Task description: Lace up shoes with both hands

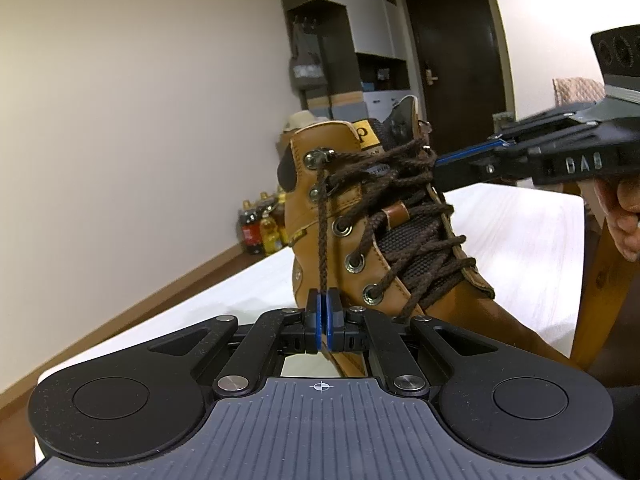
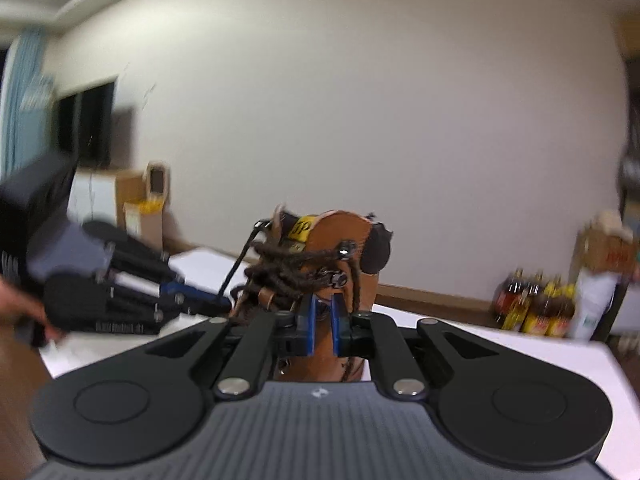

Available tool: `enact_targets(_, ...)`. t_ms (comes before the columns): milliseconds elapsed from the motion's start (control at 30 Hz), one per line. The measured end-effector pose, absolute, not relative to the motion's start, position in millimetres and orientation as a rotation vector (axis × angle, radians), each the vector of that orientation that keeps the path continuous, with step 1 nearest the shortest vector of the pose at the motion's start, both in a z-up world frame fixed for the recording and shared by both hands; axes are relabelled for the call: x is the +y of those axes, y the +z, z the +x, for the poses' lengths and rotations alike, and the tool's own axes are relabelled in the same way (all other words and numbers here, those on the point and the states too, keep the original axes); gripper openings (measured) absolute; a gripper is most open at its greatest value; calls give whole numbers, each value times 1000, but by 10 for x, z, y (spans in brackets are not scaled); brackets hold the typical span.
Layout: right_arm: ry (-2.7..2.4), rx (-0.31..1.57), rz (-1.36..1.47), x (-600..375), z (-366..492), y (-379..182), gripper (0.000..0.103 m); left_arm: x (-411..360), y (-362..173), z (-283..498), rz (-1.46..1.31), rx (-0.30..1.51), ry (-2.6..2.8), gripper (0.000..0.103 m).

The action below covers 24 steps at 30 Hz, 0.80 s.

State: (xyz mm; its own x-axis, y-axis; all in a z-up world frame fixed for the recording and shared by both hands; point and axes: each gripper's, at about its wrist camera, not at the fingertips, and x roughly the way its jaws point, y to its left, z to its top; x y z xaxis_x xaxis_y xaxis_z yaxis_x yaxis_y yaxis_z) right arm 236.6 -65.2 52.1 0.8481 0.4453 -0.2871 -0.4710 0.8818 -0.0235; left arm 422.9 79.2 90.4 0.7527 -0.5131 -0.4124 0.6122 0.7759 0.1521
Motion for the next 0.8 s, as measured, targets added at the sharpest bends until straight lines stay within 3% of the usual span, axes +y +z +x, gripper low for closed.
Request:
enact_targets(300,590,250,194,-978,2339,578,3,1115,791,4088,286,357,-622,2)
enact_targets(467,574,225,140,-973,2291,597,3,1266,729,4006,284,350,-615,2)
enact_targets(567,520,179,42,-972,2173,611,7,1433,646,3861,299,350,-604,2)
enact_targets(633,475,155,-18,-985,2140,589,17,1543,618,3733,307,349,-600,2)
enact_targets(800,492,251,-61,-1100,2378,530,20,1597,599,3680,317,357,-596,2)
